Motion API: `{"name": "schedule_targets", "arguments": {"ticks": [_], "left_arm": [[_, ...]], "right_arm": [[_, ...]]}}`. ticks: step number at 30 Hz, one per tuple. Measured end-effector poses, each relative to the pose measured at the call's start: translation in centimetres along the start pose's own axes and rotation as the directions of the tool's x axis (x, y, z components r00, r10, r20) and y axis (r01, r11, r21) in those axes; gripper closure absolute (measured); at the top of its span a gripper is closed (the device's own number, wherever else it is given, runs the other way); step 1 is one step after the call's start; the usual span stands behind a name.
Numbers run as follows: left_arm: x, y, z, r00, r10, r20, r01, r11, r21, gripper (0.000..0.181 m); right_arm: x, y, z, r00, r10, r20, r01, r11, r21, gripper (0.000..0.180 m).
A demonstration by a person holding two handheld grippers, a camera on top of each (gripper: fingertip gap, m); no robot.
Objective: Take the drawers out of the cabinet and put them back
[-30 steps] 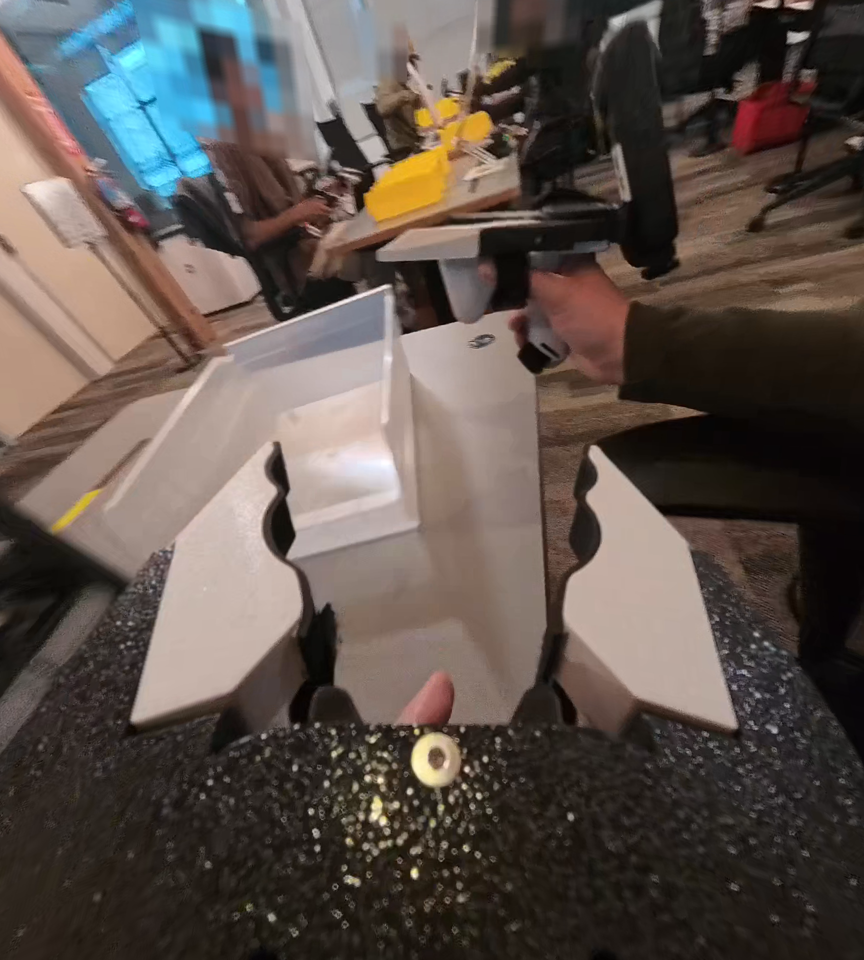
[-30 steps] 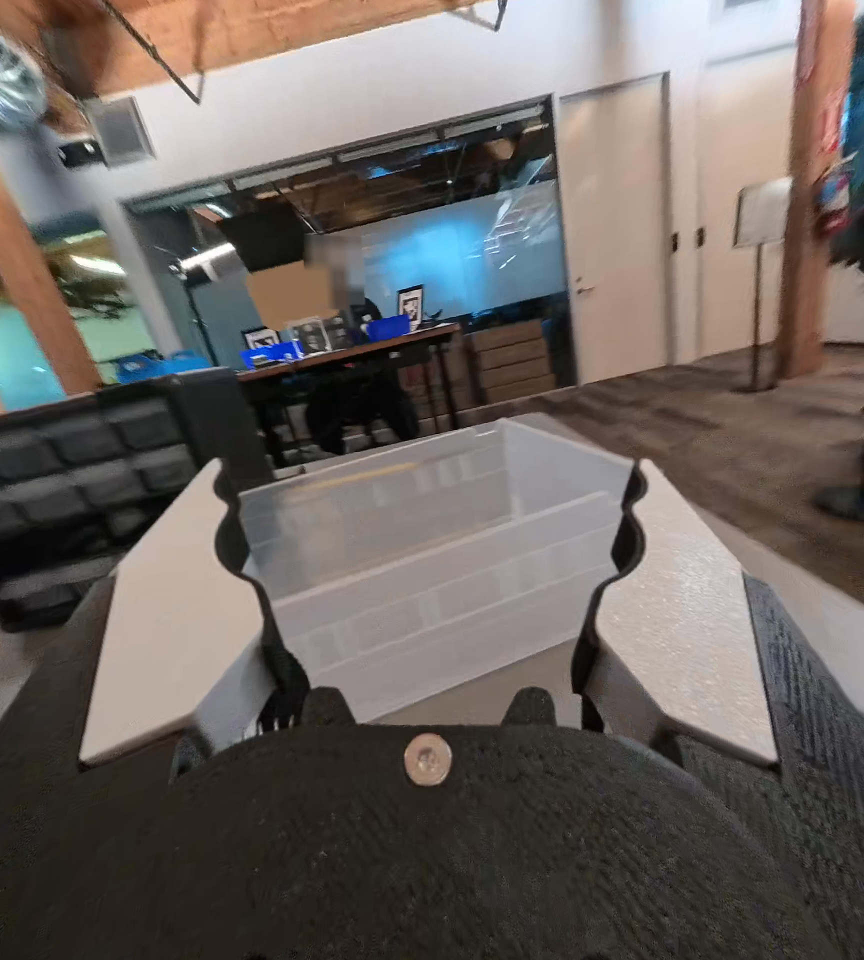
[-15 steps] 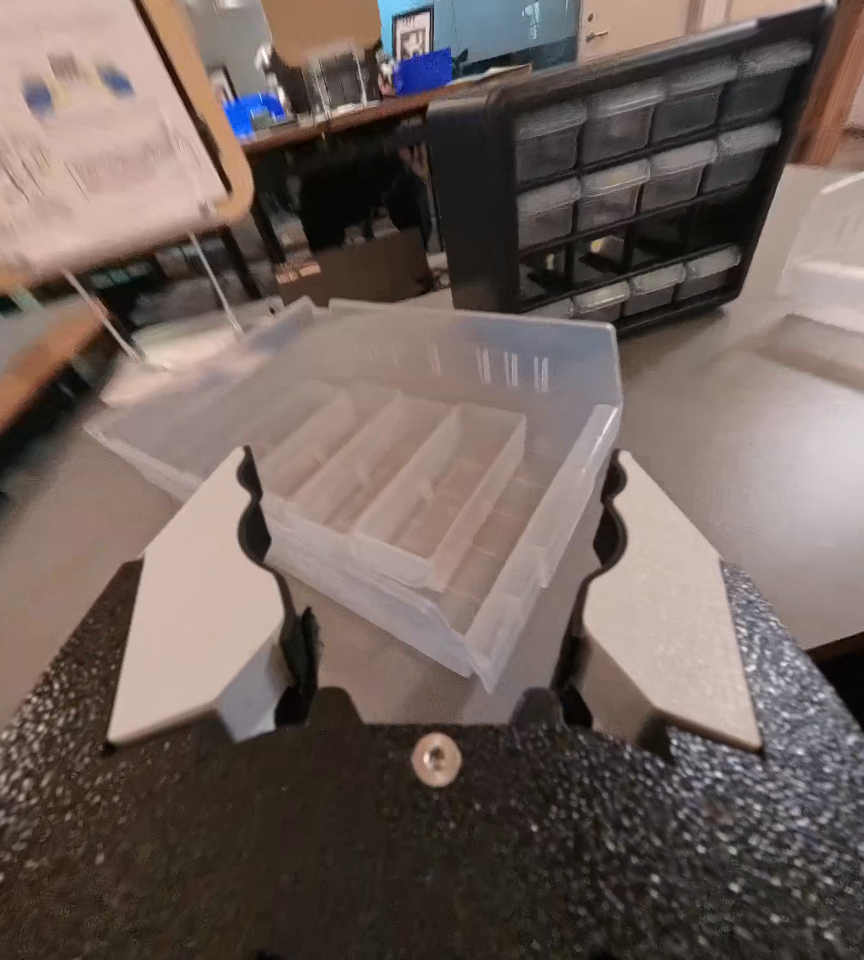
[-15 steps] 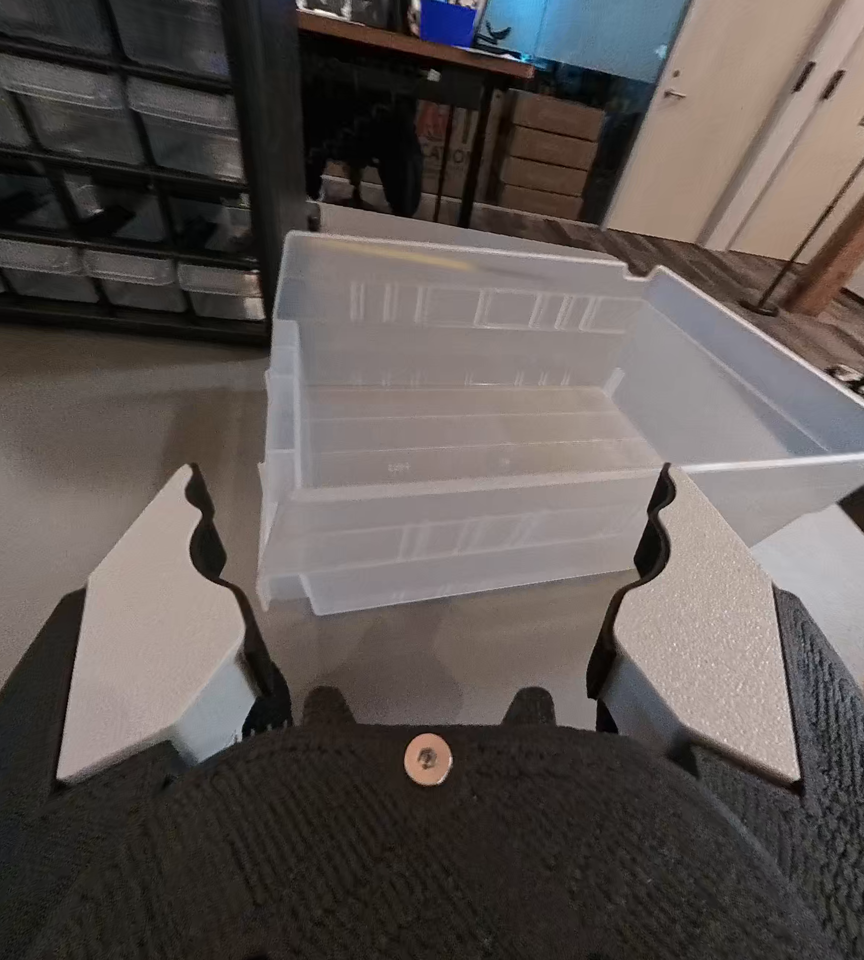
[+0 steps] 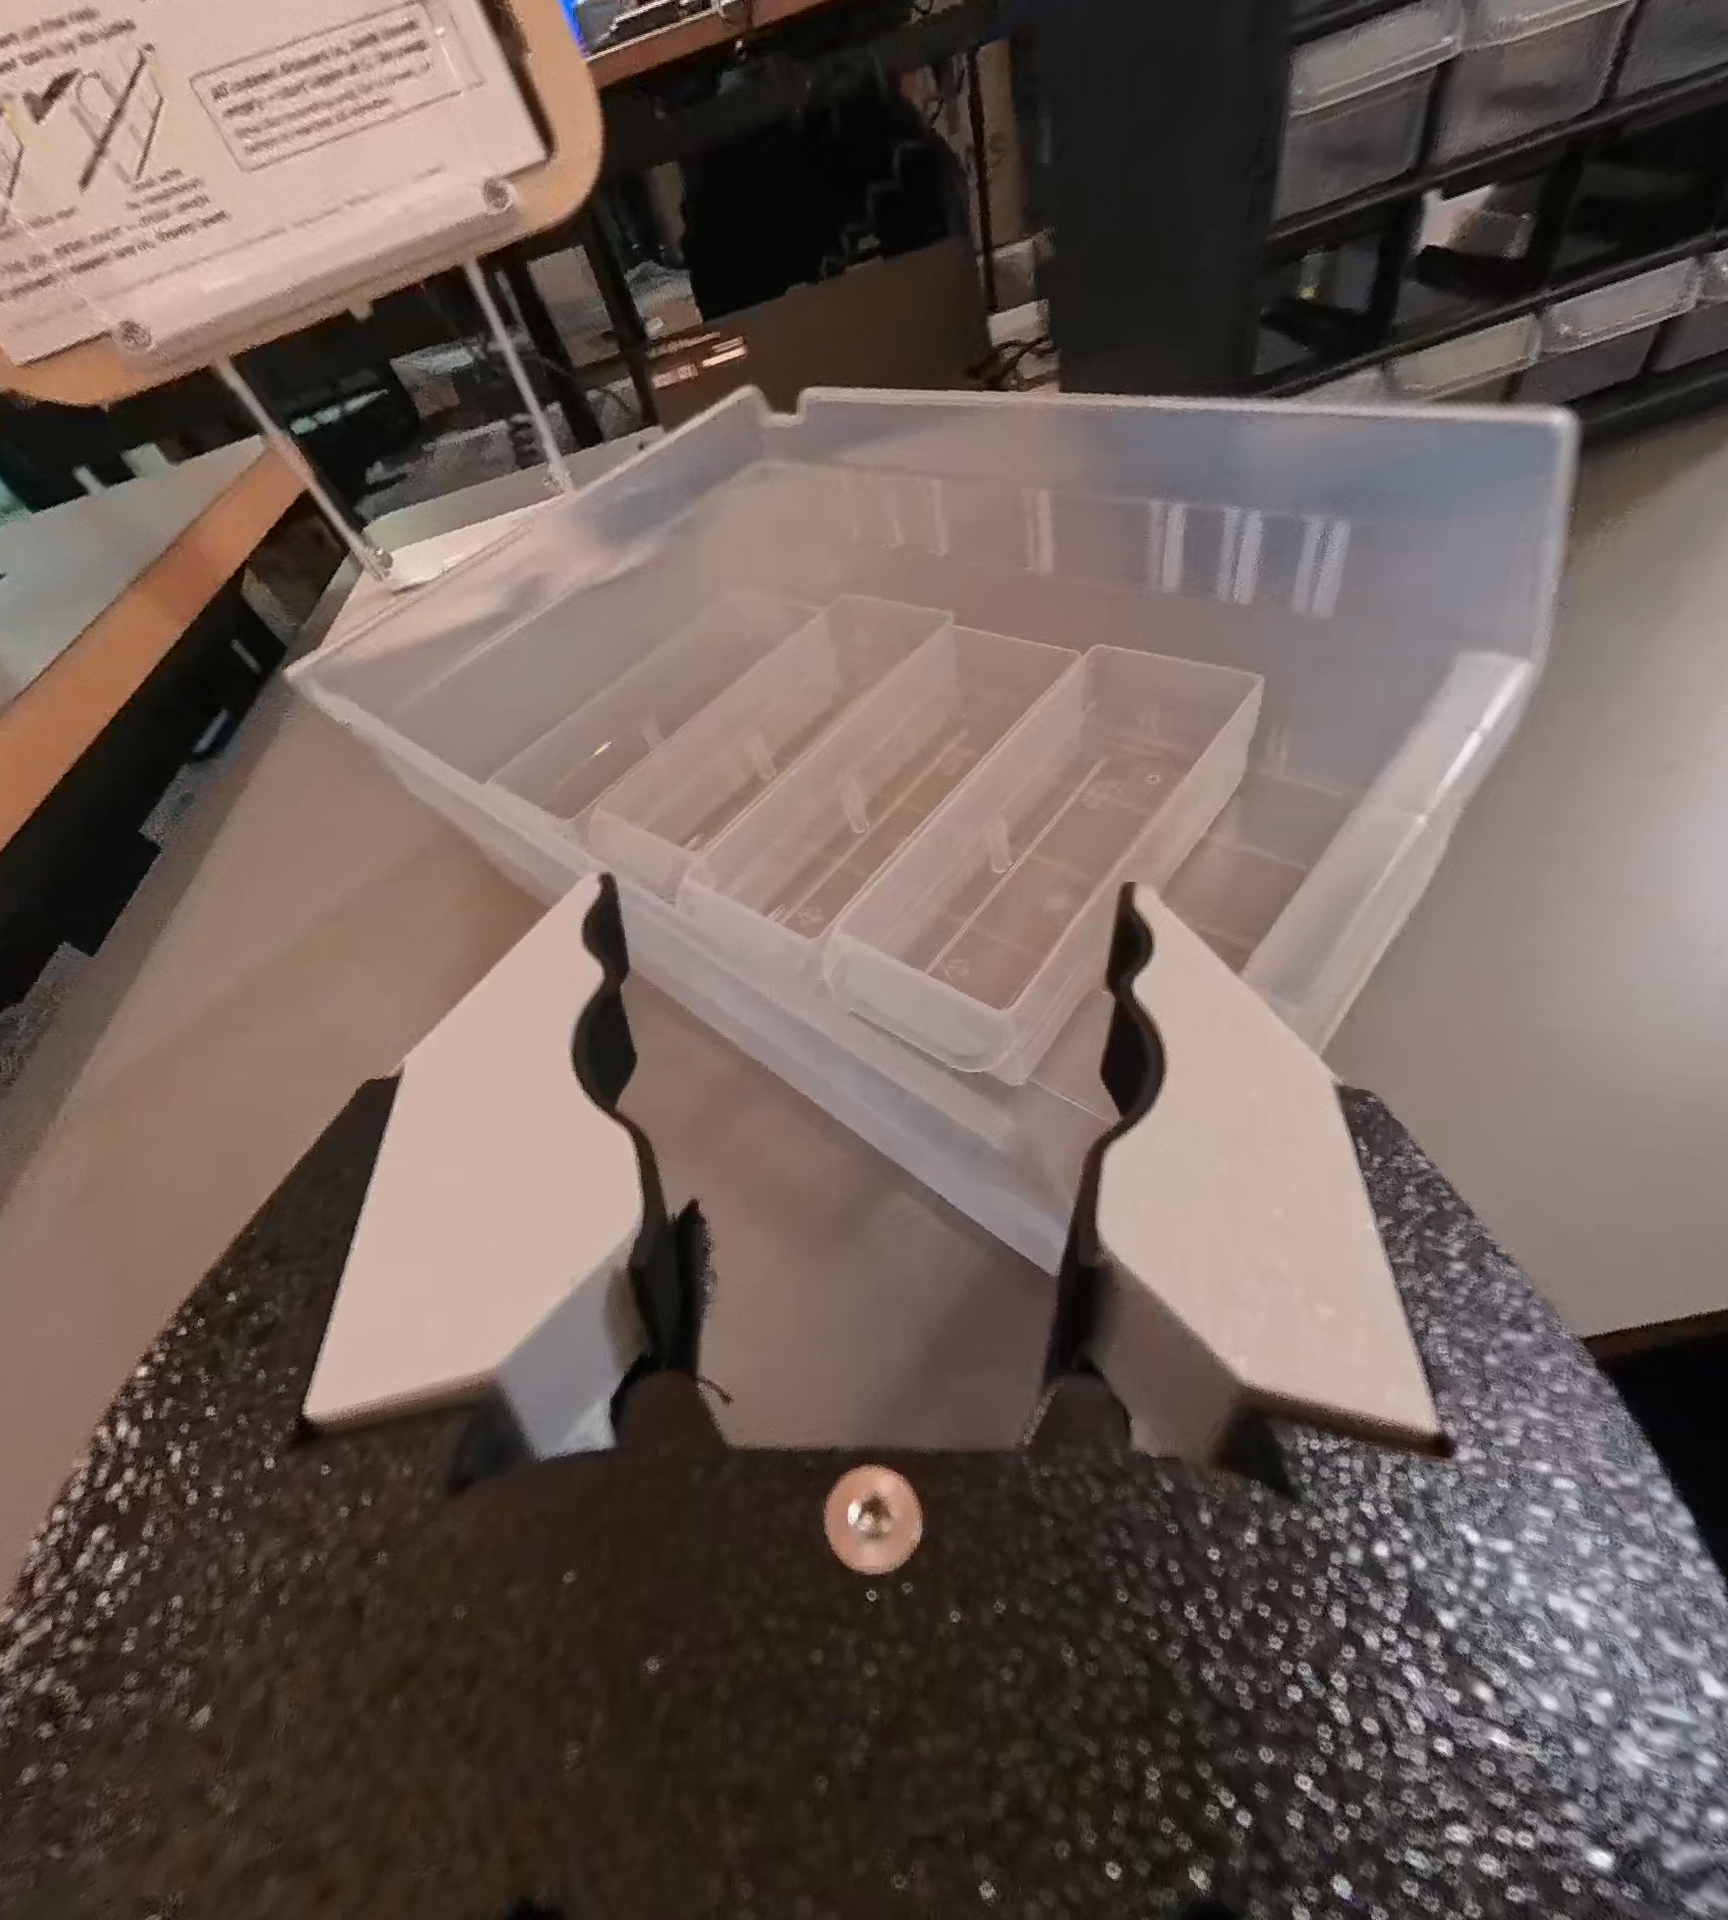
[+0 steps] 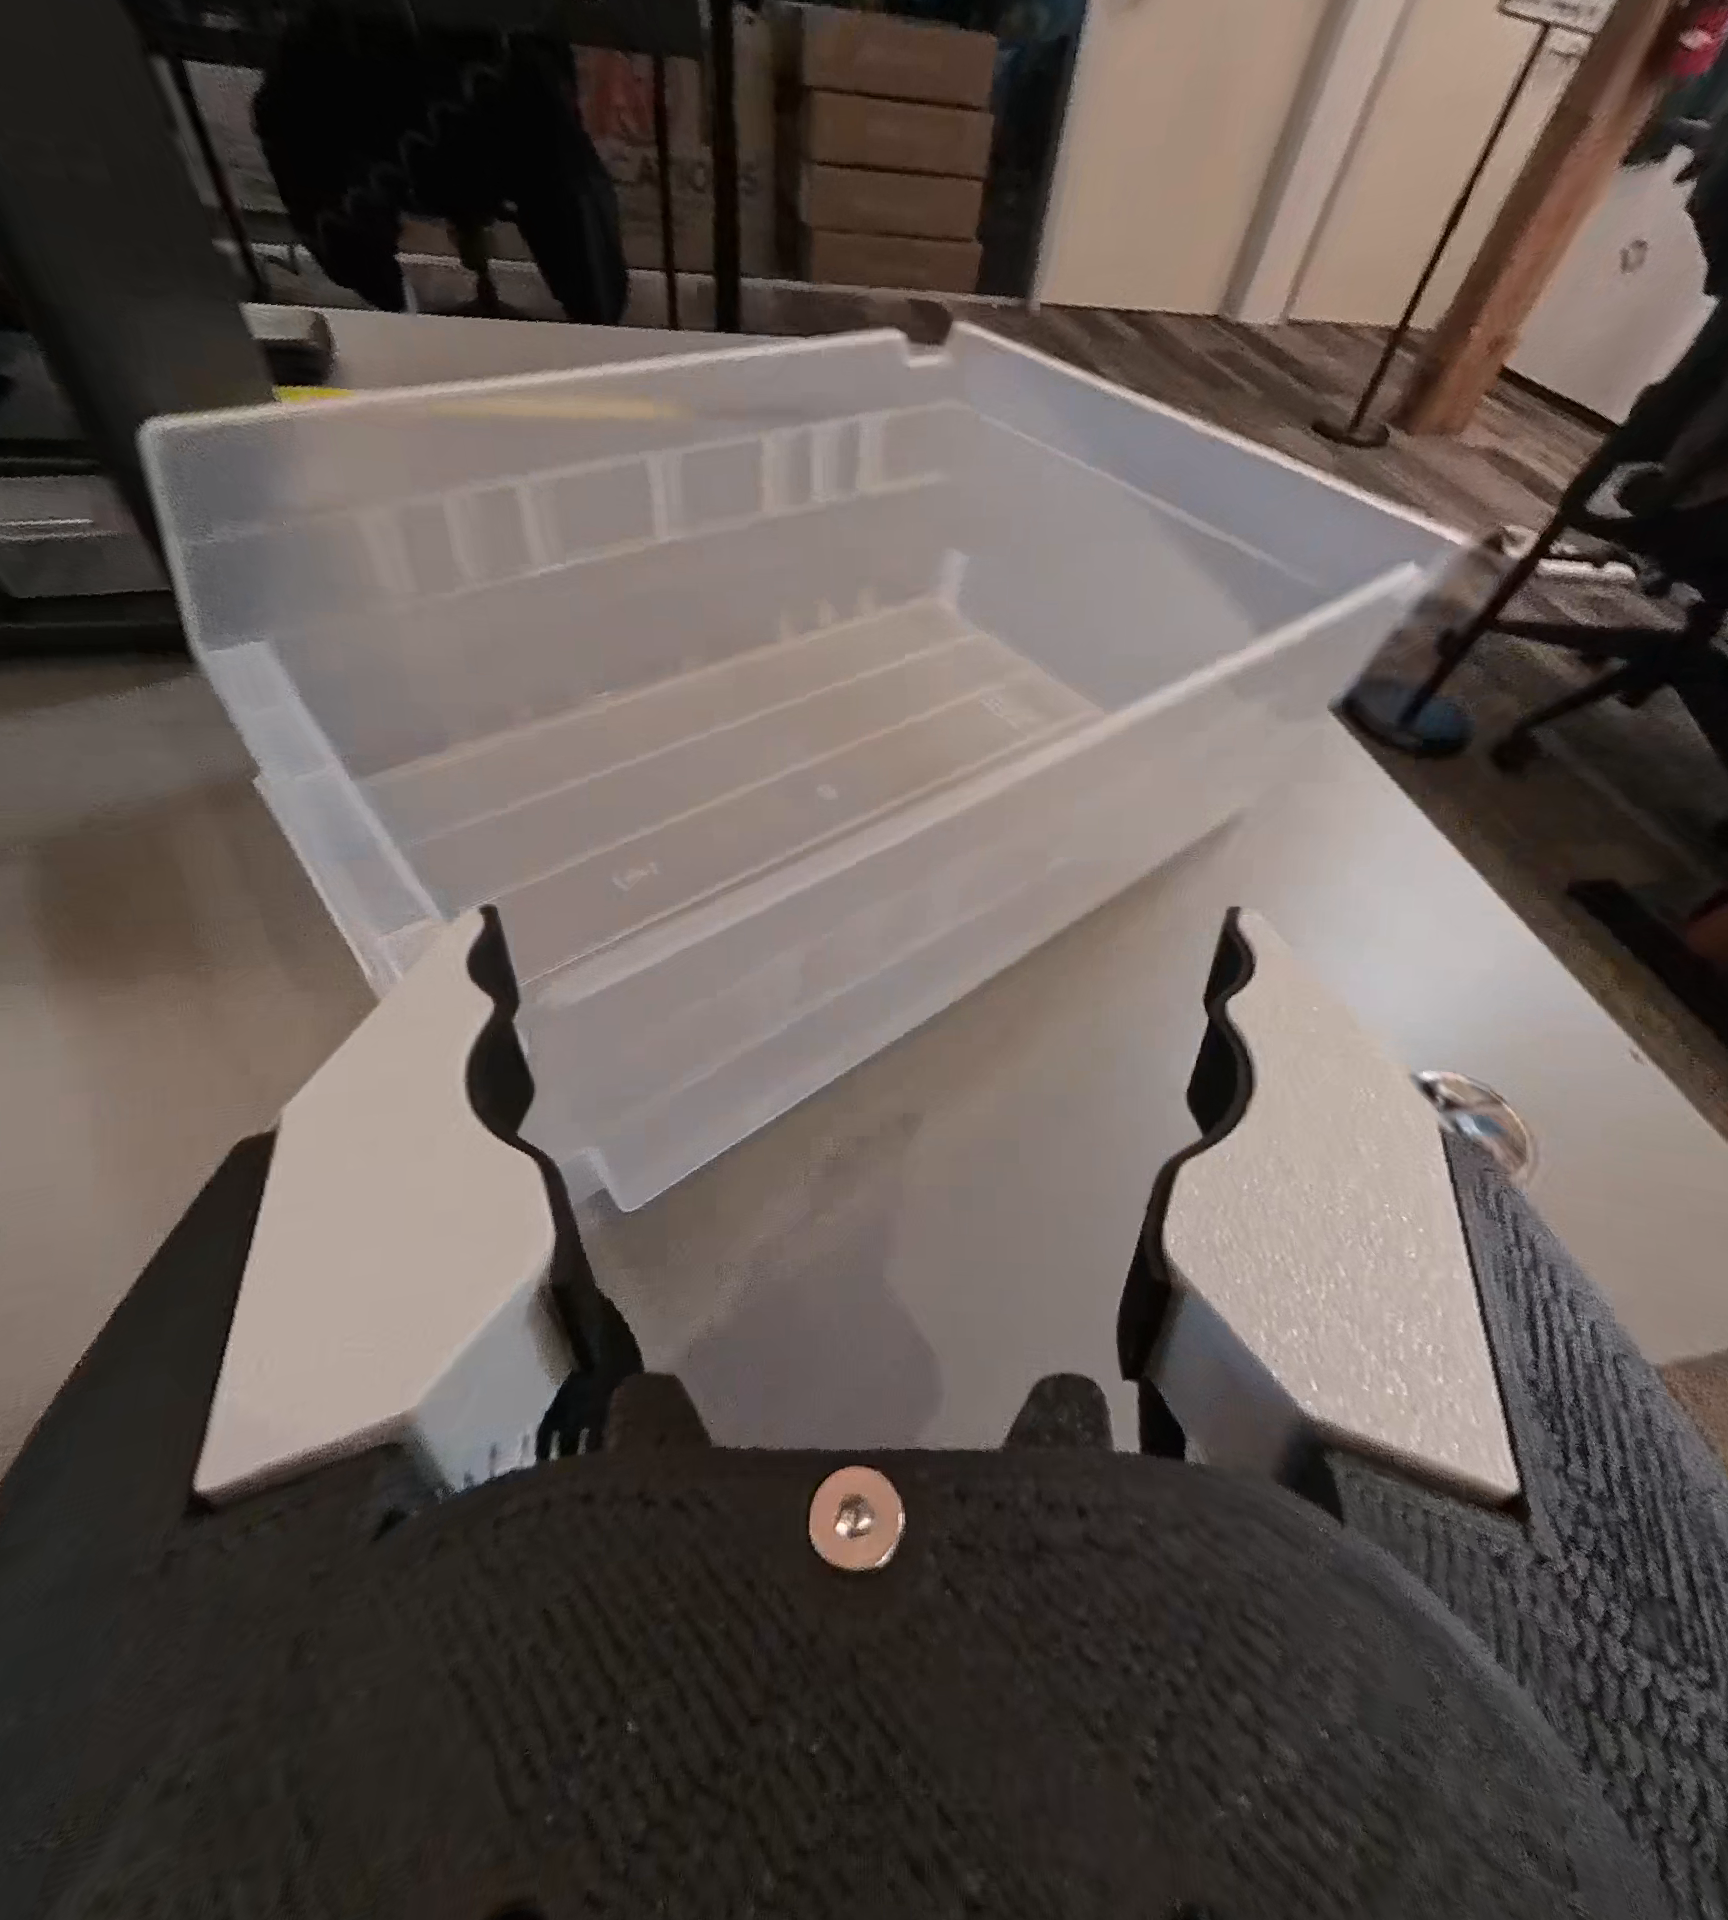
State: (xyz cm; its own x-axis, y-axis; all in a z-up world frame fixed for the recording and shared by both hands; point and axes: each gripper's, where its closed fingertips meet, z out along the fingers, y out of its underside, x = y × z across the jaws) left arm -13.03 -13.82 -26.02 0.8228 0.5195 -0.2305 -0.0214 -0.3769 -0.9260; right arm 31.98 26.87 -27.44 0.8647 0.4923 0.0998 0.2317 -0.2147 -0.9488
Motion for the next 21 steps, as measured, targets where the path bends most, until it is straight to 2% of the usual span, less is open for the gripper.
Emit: {"name": "schedule_targets", "arguments": {"ticks": [1,3,5,7,9,11,12,16,21], "left_arm": [[-0.9,0.2,-0.1,1.0,-0.02,0.011,0.02,1.0,-0.008,0.094],[-3.0,1.7,-0.3,0.997,-0.069,0.046,0.073,0.994,-0.08,0.118],[-5.3,3.1,-0.4,0.99,-0.107,0.089,0.116,0.987,-0.107,0.13],[-7.0,3.5,-0.6,0.982,-0.143,0.127,0.155,0.984,-0.088,0.149],[-8.4,3.8,-0.7,0.977,-0.138,0.165,0.152,0.986,-0.075,0.164],[-9.5,3.9,-0.7,0.97,-0.137,0.2,0.153,0.986,-0.067,0.171],[-10.1,3.9,-0.6,0.965,-0.157,0.212,0.172,0.983,-0.056,0.177],[-11.8,3.9,0.3,0.953,-0.217,0.212,0.224,0.974,-0.008,0.18],[-13.2,3.6,2.1,0.95,-0.274,0.151,0.274,0.961,0.023,0.181]], "right_arm": [[0.8,0.3,-0.1,1.0,0.021,-0.006,-0.021,1.0,-0.009,0.053],[2.2,0.7,-0.2,0.998,0.069,-0.01,-0.07,0.997,-0.017,0.06],[3.1,1.0,-0.1,0.993,0.117,0.013,-0.116,0.993,-0.019,0.077],[3.8,1.3,0.2,0.987,0.158,0.03,-0.157,0.987,-0.028,0.09],[4.4,1.7,0.6,0.982,0.18,0.051,-0.178,0.983,-0.056,0.115],[4.6,1.9,1.0,0.977,0.195,0.09,-0.189,0.979,-0.079,0.14],[4.6,1.9,1.2,0.973,0.205,0.108,-0.196,0.976,-0.092,0.146],[5.7,1.8,2.4,0.978,0.153,0.142,-0.133,0.981,-0.137,0.151],[8.0,1.4,5.2,0.983,0.005,0.181,0.032,0.978,-0.205,0.161]]}}
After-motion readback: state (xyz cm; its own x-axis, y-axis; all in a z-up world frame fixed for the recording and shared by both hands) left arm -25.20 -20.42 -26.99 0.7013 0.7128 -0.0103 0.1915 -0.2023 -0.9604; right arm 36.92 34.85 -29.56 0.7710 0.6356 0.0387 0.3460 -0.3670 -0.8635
